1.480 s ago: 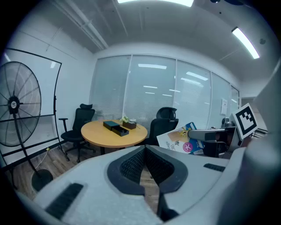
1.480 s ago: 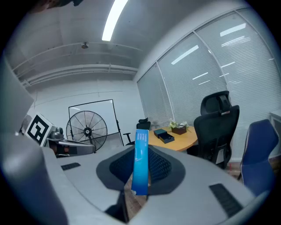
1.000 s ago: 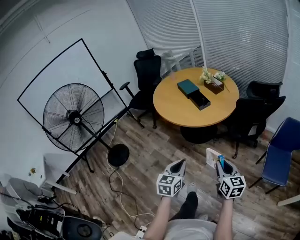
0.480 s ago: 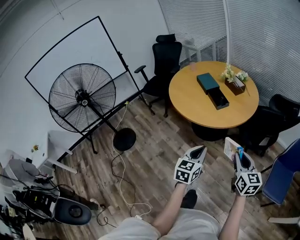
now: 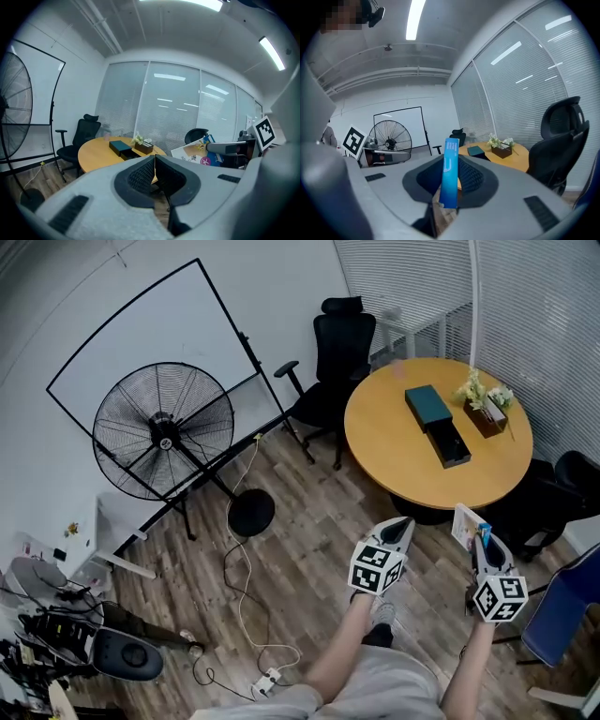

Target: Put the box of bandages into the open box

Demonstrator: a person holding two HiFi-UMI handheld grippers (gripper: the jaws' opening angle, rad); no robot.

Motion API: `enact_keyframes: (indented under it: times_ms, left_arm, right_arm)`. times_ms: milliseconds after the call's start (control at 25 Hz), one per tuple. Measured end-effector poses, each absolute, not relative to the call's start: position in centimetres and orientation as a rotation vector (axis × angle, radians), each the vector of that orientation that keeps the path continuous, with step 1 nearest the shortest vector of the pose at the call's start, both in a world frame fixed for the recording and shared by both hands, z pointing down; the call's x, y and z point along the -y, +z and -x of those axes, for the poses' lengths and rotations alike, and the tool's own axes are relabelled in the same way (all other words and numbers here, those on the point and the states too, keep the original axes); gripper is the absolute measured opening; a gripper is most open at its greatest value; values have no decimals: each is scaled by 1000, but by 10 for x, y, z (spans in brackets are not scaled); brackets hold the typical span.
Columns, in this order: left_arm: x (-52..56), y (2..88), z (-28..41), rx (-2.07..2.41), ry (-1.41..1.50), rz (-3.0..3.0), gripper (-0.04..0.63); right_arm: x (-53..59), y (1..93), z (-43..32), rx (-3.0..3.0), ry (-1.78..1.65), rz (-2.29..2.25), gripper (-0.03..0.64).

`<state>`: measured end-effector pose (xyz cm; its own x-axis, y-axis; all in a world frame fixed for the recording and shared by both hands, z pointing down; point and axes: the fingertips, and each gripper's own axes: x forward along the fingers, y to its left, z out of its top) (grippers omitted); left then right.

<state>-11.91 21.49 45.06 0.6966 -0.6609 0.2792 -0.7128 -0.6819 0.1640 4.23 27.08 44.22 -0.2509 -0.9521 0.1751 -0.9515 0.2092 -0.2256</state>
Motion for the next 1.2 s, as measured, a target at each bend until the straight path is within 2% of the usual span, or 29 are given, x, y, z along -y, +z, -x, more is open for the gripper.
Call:
enact_keyframes:
  times_ms: [640, 1200]
  left_arm:
    - [-88, 477, 114, 1055, 296, -2598, 11]
    - [-6, 511, 155, 1050, 323, -2503, 11]
  right_arm:
    - [-150, 465, -51, -2448, -510, 1982, 71]
    - [-76, 498, -53, -2388, -594, 2096, 71]
